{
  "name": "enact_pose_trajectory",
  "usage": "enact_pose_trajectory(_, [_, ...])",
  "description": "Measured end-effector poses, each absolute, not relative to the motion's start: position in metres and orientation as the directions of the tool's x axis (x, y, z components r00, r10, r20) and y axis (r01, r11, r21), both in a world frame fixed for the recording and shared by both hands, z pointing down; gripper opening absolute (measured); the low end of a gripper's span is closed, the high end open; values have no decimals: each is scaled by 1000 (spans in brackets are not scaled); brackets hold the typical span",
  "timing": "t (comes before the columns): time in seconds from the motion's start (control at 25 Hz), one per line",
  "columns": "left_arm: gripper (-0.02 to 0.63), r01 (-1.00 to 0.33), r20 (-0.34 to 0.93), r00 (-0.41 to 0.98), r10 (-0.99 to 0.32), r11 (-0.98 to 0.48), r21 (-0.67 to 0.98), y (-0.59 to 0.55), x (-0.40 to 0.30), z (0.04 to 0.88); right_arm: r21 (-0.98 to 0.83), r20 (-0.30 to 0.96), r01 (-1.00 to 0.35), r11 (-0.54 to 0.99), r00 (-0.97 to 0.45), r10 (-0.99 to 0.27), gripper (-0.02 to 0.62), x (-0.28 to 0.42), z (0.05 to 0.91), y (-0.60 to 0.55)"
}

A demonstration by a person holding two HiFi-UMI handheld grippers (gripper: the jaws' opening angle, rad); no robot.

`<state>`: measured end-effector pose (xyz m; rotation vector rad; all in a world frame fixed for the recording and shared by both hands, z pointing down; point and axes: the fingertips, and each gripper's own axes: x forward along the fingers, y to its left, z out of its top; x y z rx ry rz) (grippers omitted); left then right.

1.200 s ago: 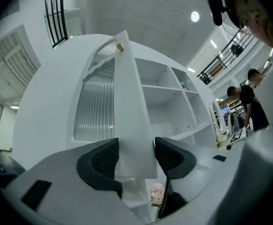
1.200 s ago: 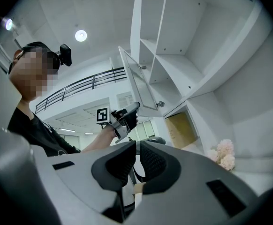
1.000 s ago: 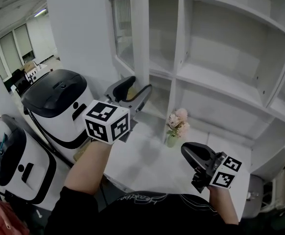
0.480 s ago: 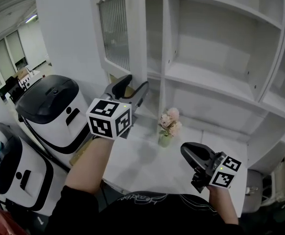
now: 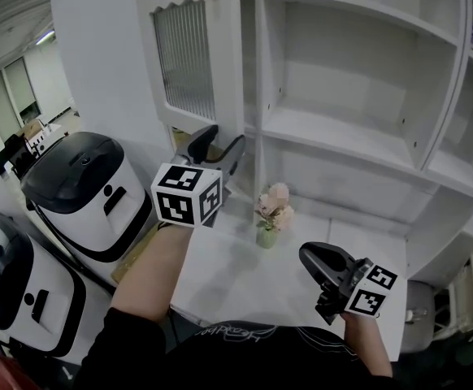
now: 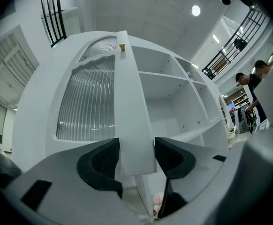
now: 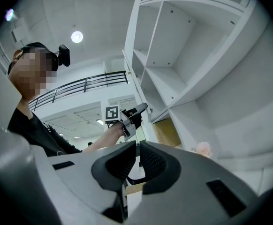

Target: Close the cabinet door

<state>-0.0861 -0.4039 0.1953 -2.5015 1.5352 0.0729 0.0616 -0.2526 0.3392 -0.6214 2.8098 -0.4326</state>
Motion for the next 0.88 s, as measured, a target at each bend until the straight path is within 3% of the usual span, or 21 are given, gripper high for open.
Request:
enact_pose_trajectory(0.68, [227, -889, -121, 452, -884, -435, -139, -448, -70, 195, -373, -152, -437, 819, -842, -518, 54, 95, 351, -264])
enact_pose_trajectory(0.88, [140, -907, -142, 420, -896, -409, -103, -463, -74, 193, -366, -158, -448, 816, -834, -529, 54, 102, 348, -269])
